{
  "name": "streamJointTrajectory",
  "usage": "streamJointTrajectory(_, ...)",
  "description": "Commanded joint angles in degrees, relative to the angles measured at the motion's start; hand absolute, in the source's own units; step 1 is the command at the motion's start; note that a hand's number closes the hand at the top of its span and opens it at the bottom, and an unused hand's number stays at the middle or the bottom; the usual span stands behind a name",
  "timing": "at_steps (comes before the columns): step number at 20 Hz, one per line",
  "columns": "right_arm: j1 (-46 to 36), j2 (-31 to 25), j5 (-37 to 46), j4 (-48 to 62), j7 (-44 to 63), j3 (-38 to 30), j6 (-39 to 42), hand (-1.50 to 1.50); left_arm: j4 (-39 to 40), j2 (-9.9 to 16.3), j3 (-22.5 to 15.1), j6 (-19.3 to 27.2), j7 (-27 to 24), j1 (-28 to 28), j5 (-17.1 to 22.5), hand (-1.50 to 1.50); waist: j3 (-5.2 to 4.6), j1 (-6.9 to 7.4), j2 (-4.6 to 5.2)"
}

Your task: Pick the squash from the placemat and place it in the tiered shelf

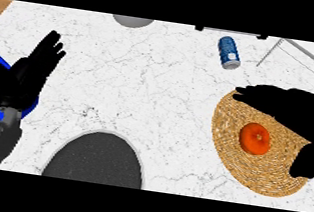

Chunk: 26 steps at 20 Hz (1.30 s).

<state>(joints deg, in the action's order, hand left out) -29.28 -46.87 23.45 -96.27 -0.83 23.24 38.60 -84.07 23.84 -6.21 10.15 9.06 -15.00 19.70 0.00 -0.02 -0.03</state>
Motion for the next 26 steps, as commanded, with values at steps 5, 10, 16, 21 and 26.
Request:
streamJointTrajectory(5,4.2,1.7,11.5,-1.2,-2.5,-0.9,-0.9,-1.50,-0.3,-3.8,-0.1,-0.2,-2.7,3.3,-4.2,0.00,0.00,0.09,0.00)
streamJointTrajectory(10,8.6,4.1,19.0,2.3,-5.9,0.1,-4.2,-1.50,-1.0,-3.9,1.5,-0.6,0.8,1.0,-5.4,0.00,0.01,0.08,0.02)
streamJointTrajectory(16,10.1,6.6,23.5,2.8,-9.0,-2.3,-2.7,-1.50,-1.2,-5.5,3.6,-2.7,1.7,0.6,-6.1,0.00,0.00,0.04,0.03)
streamJointTrajectory(21,12.0,9.2,25.8,4.6,-11.7,-4.8,-3.9,-1.50,-0.2,-4.5,7.1,-5.1,2.4,-0.5,-5.9,0.00,0.00,0.05,0.03)
streamJointTrajectory(26,13.8,11.0,31.2,8.0,-14.6,-5.1,-7.9,-1.50,-6.2,-5.2,6.8,-4.9,7.2,1.0,-7.0,0.00,0.01,0.17,-0.01)
